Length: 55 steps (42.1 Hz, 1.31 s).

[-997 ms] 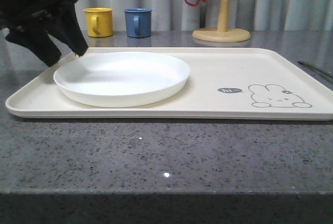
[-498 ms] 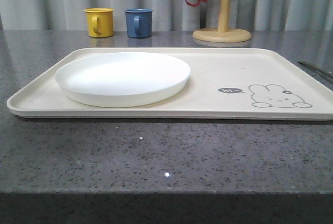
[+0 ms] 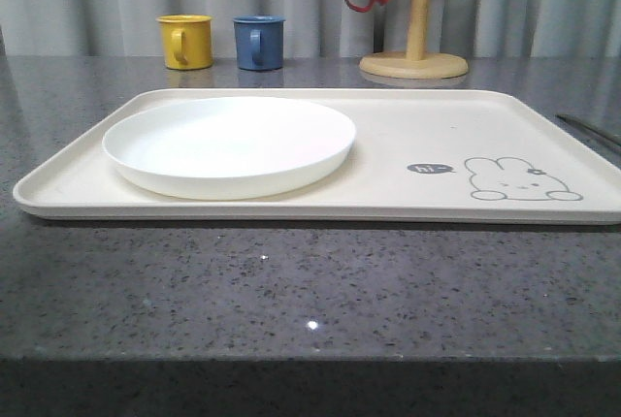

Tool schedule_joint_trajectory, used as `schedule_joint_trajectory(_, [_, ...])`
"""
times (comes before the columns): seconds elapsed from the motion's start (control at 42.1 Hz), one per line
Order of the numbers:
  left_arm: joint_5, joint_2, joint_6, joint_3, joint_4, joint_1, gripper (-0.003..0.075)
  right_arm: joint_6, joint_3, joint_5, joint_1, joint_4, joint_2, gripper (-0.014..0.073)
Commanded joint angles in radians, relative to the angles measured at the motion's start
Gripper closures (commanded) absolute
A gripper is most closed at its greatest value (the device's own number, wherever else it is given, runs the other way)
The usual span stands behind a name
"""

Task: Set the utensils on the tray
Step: 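Set the white plate on the tray near the 'Rabbit' text, release, then grasp the steel fork by its handle with the right gripper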

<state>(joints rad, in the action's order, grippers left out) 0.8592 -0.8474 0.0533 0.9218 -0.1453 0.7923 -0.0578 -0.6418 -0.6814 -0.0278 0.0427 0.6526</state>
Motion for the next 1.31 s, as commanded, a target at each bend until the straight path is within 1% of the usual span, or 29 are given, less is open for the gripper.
schedule_joint_trajectory(0.0, [-0.066,0.02,0.012,0.02,-0.008,0.009,0.0365,0.011,-0.041,0.072,0.006,0.017,0.009,0.017])
schedule_joint_trajectory(0.119, [-0.066,0.02,0.012,0.02,-0.008,0.009,0.0365,0.042,-0.093,-0.013,-0.014,0.024,0.071,0.0176])
schedule_joint_trajectory(0.237, [-0.066,0.011,0.012,0.02,-0.008,0.009,0.0365,0.049,-0.184,-0.104,-0.046,0.023,0.187,0.0176])
schedule_joint_trajectory(0.38, [-0.068,0.009,0.012,0.02,-0.008,0.009,0.0365,0.049,-0.295,-0.19,-0.047,0.023,0.336,0.0176])
schedule_joint_trajectory(0.522, [-0.068,0.009,0.012,0.02,-0.008,0.009,0.0365,0.049,-0.399,-0.246,-0.047,0.023,0.478,0.0176])
schedule_joint_trajectory(0.854, [-0.068,0.009,0.012,0.02,-0.008,0.009,0.0365,0.049,-0.587,-0.321,-0.046,0.011,0.77,0.0176])
schedule_joint_trajectory(1.021, [-0.068,0.009,0.012,0.02,-0.008,0.009,0.0365,0.049,-0.638,-0.34,-0.044,-0.013,0.864,0.0176])
schedule_joint_trajectory(1.282, [-0.068,0.009,0.012,0.02,-0.008,0.009,0.0365,0.049,-0.675,-0.329,-0.044,-0.013,0.954,0.0177])
